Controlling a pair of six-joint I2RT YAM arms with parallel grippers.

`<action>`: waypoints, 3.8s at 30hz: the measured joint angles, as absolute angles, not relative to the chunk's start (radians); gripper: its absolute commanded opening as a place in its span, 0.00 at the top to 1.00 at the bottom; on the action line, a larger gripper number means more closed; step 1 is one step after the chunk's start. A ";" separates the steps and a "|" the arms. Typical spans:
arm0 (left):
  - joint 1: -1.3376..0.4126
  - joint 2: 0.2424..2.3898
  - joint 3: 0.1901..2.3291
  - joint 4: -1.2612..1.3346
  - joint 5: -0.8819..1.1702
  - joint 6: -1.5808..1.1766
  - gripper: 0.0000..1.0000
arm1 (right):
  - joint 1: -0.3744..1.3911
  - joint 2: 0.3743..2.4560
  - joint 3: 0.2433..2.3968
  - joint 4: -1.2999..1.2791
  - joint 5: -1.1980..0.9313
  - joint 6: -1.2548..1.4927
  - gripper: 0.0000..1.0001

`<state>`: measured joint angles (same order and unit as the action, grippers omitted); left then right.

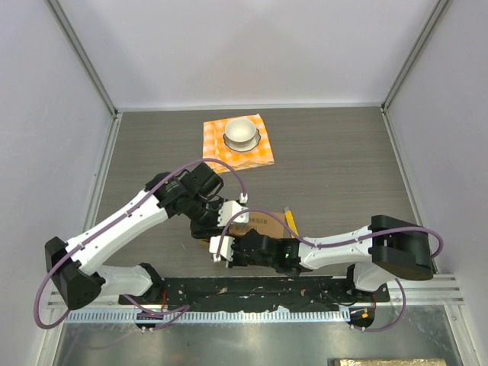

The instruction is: Unpack the express box

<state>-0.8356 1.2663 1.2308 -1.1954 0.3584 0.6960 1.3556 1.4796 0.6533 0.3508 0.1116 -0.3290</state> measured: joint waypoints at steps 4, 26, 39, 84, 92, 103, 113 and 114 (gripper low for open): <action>-0.813 1.213 1.174 -1.160 0.338 0.679 0.44 | 1.359 1.509 0.677 0.353 0.077 -0.323 0.75; -0.775 1.226 1.174 -1.175 0.392 0.608 1.00 | 1.438 1.603 0.662 0.508 0.291 -0.492 0.74; -0.771 1.368 1.311 -1.298 0.413 0.578 1.00 | 1.460 1.733 0.680 0.633 0.392 -0.581 0.66; -0.700 1.509 1.366 -1.359 0.817 0.609 0.31 | 1.390 1.718 0.768 0.409 0.179 -0.484 0.99; -0.463 1.387 1.365 -1.248 0.966 0.638 0.20 | 1.228 1.574 0.822 0.169 -0.092 -0.316 0.99; -0.380 1.180 1.165 -1.023 1.092 0.577 0.25 | 1.126 1.520 0.913 -0.157 -0.439 -0.176 0.99; -0.227 1.158 1.116 -0.983 1.170 0.562 0.21 | 1.019 1.438 0.858 -0.041 -0.673 0.131 0.99; -0.180 1.155 1.108 -1.050 1.164 0.591 0.21 | 0.983 1.417 0.858 0.011 -0.678 0.163 0.99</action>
<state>-0.1802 1.1553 1.1080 -1.0496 1.1641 0.5915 0.9833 1.4166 0.8577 0.0113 -0.6785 0.1635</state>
